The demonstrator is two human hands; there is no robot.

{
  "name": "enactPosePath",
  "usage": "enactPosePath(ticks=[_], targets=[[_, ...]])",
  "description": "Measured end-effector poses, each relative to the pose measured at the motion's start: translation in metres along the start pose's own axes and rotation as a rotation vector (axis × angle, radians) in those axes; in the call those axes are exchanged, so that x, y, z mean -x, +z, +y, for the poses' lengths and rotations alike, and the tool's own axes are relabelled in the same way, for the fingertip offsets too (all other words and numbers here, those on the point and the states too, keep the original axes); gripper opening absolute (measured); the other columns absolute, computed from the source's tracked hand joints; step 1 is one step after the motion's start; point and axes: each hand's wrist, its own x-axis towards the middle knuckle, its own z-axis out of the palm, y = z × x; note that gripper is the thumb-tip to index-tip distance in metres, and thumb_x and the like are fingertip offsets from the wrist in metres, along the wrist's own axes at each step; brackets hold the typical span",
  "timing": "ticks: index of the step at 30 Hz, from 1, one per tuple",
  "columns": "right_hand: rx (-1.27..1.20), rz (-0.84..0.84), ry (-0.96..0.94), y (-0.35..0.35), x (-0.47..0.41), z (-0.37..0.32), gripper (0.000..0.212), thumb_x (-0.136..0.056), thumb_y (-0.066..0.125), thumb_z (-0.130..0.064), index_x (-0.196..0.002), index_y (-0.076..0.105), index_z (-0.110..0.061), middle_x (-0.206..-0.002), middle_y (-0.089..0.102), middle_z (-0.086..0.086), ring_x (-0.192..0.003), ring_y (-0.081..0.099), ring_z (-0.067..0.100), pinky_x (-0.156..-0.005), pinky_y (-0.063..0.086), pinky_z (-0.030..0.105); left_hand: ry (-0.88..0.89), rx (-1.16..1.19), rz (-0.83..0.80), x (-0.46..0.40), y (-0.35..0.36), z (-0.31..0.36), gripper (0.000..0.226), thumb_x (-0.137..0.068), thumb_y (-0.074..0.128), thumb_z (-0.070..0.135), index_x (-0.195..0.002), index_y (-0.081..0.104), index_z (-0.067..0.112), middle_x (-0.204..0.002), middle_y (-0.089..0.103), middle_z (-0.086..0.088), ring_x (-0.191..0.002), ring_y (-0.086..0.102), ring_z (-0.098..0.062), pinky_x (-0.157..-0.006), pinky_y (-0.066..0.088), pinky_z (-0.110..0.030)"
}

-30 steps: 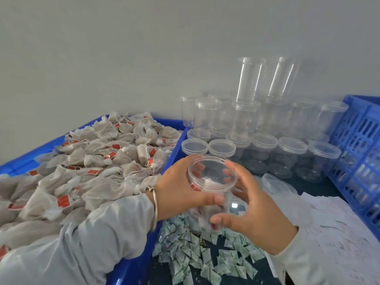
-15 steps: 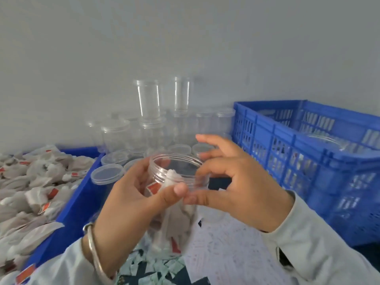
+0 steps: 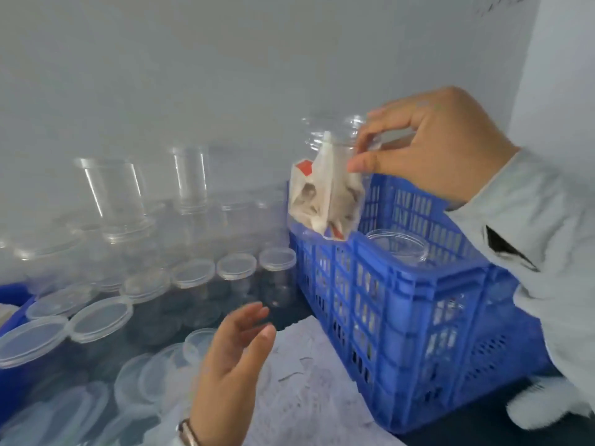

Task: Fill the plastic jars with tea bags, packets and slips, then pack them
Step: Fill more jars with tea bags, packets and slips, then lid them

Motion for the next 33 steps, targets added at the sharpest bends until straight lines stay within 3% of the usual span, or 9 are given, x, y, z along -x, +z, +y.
enactPosePath(ticks=[4,7,10,13,18,21,25,28,33], targets=[[0.254,0.011,0.183,0.015,-0.028,0.064,0.021,-0.073,0.079,-0.036,-0.085,0.077,-0.018,-0.086,0.071,0.003,-0.095,0.065,0.021,-0.079,0.041,0.021,-0.160,-0.056,0.002,0.014,0.013,-0.041,0.018,-0.082,0.066,-0.004,-0.089,0.065,0.013,-0.089,0.072,0.001,-0.087,0.064,-0.019,-0.086,0.048,-0.041],[0.198,0.056,0.317,0.036,-0.026,0.104,0.021,-0.077,0.078,-0.030,-0.086,0.077,-0.011,-0.086,0.073,0.008,-0.080,0.063,0.019,-0.064,0.033,0.016,-0.194,-0.064,0.015,0.022,0.016,-0.068,0.011,-0.073,0.070,0.000,-0.081,0.067,0.008,-0.072,0.071,-0.002,-0.079,0.066,-0.021,-0.067,0.051,-0.019],[0.181,0.111,0.381,0.039,-0.023,0.131,0.018,-0.076,0.078,-0.029,-0.085,0.078,-0.013,-0.083,0.072,0.002,-0.079,0.064,0.017,-0.066,0.034,0.014,-0.186,-0.129,0.027,0.022,0.018,-0.088,0.028,-0.073,0.061,-0.022,-0.073,0.067,0.006,-0.063,0.069,-0.009,-0.061,0.066,-0.010,-0.053,0.045,-0.007],[0.223,-0.046,0.431,0.042,-0.022,0.140,0.014,-0.075,0.078,-0.033,-0.078,0.077,-0.019,-0.066,0.065,-0.008,-0.063,0.057,0.010,-0.058,0.036,0.019,-0.190,-0.206,0.033,0.024,0.021,-0.102,0.029,-0.072,0.060,-0.024,-0.069,0.067,0.004,-0.059,0.068,-0.009,-0.052,0.064,-0.006,-0.051,0.043,-0.005],[0.351,-0.449,0.448,0.059,-0.017,0.136,0.017,-0.075,0.076,-0.038,-0.069,0.075,-0.022,-0.074,0.066,-0.012,-0.076,0.057,0.011,-0.071,0.039,0.024,-0.262,-0.241,-0.061,0.028,0.024,-0.117,0.028,-0.071,0.063,-0.020,-0.069,0.067,0.007,-0.061,0.068,-0.005,-0.055,0.064,-0.009,-0.051,0.043,-0.007],[0.383,-0.574,0.465,0.064,-0.013,0.132,0.022,-0.077,0.075,-0.037,-0.067,0.075,-0.017,-0.061,0.063,-0.012,-0.065,0.056,0.010,-0.064,0.042,0.026,-0.266,-0.212,-0.064,0.032,0.026,-0.116,0.024,-0.072,0.066,-0.012,-0.069,0.069,0.012,-0.066,0.069,-0.003,-0.056,0.065,-0.010,-0.052,0.044,-0.007],[0.421,-0.686,0.498,0.070,-0.010,0.124,0.043,-0.087,0.059,-0.046,-0.081,0.075,-0.006,-0.063,0.057,-0.002,-0.069,0.055,0.019,-0.073,0.043,0.032,-0.214,-0.228,0.018,0.030,0.023,-0.106,0.036,-0.070,0.064,-0.018,-0.060,0.070,0.016,-0.064,0.068,-0.007,-0.051,0.064,-0.011,-0.052,0.045,-0.008],[0.440,-0.709,0.539,0.071,-0.007,0.121,0.057,-0.090,0.052,-0.052,-0.095,0.073,0.001,-0.073,0.055,0.008,-0.074,0.052,0.023,-0.082,0.046,0.038,-0.208,-0.242,0.009,0.029,0.017,-0.097,0.039,-0.072,0.062,-0.021,-0.061,0.069,0.015,-0.065,0.069,-0.007,-0.055,0.065,-0.010,-0.053,0.044,-0.007],[0.376,-0.574,0.511,0.067,-0.007,0.124,0.049,-0.093,0.049,-0.048,-0.081,0.075,-0.008,-0.085,0.067,0.005,-0.093,0.061,0.025,-0.086,0.044,0.033,-0.155,-0.263,-0.004,0.027,0.000,-0.077,0.030,-0.073,0.063,-0.021,-0.068,0.069,0.008,-0.067,0.070,-0.008,-0.058,0.064,-0.008,-0.056,0.045,-0.006]])
